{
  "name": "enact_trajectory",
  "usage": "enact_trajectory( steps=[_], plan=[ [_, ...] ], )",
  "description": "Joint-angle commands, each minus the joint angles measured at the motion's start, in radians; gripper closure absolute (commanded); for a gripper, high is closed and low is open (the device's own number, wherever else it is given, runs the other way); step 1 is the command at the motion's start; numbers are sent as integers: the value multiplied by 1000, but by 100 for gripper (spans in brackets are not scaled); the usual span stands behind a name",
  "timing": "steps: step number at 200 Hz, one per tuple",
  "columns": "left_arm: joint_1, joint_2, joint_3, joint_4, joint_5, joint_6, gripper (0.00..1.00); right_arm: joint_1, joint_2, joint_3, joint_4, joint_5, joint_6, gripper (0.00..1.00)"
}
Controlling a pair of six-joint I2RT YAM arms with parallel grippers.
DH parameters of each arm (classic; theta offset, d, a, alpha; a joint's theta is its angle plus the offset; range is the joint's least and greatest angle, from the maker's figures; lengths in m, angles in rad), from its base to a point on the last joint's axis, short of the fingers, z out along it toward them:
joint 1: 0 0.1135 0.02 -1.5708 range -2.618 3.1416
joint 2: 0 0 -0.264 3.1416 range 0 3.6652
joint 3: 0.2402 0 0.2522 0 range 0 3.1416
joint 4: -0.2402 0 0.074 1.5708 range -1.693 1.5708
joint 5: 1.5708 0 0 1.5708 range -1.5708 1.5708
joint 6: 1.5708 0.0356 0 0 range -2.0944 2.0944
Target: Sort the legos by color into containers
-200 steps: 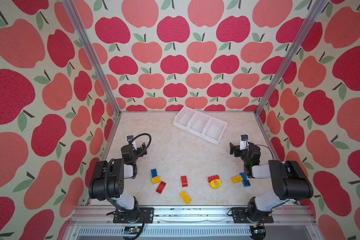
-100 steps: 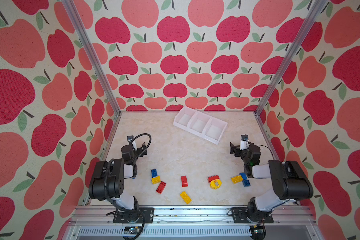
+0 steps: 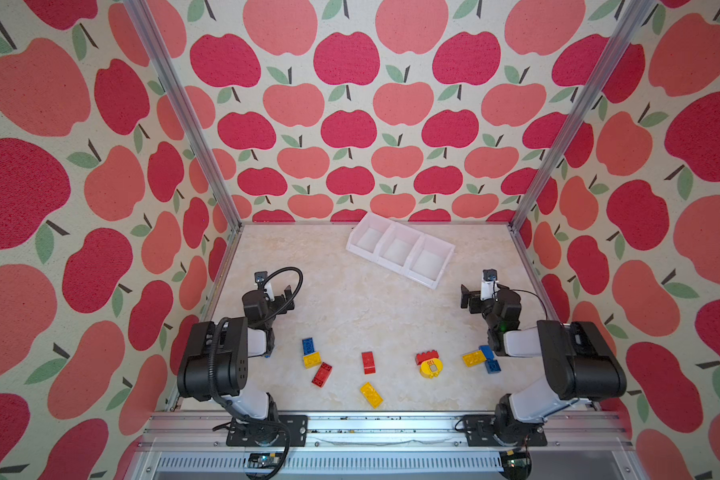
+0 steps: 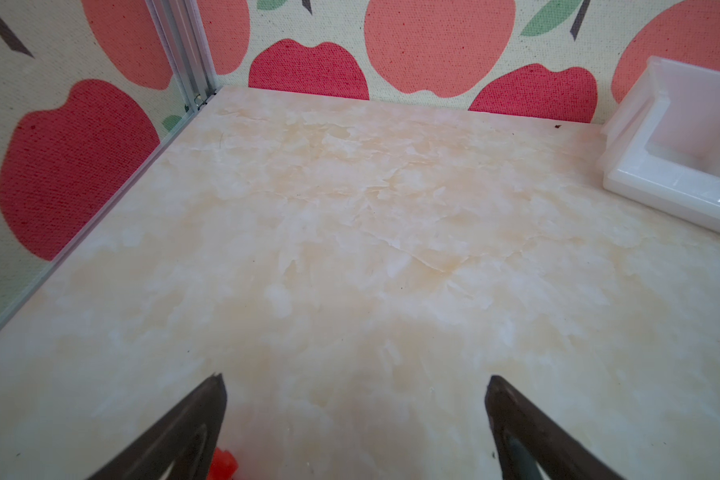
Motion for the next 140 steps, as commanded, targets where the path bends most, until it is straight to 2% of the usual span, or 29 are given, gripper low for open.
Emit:
enact_trajectory(
  steps=[1,34,52,66,93,112,140],
  plan=[
    [2,-21,51,-73,25,14,1,2,-44,53,-117,12,3,1],
    [-2,-115,179,-369,11,12,1,73,-164,207,-485,137,-26,1],
    [-17,-158,205,-436,6,23,1,120,-185,319,-663,189,35,1],
    [-31,-186,222,-481,-4,8,1,157,-166,434,-822,202,131,1],
    [-68,-212,275,-577,-23,-44,1,241,-30,713,-1084,198,312,1],
    [-95,-207,313,-627,-33,-71,1,318,96,914,-1205,211,354,1],
    [-123,-187,363,-685,-38,-117,1,382,332,1258,-1490,212,472,1]
  ],
)
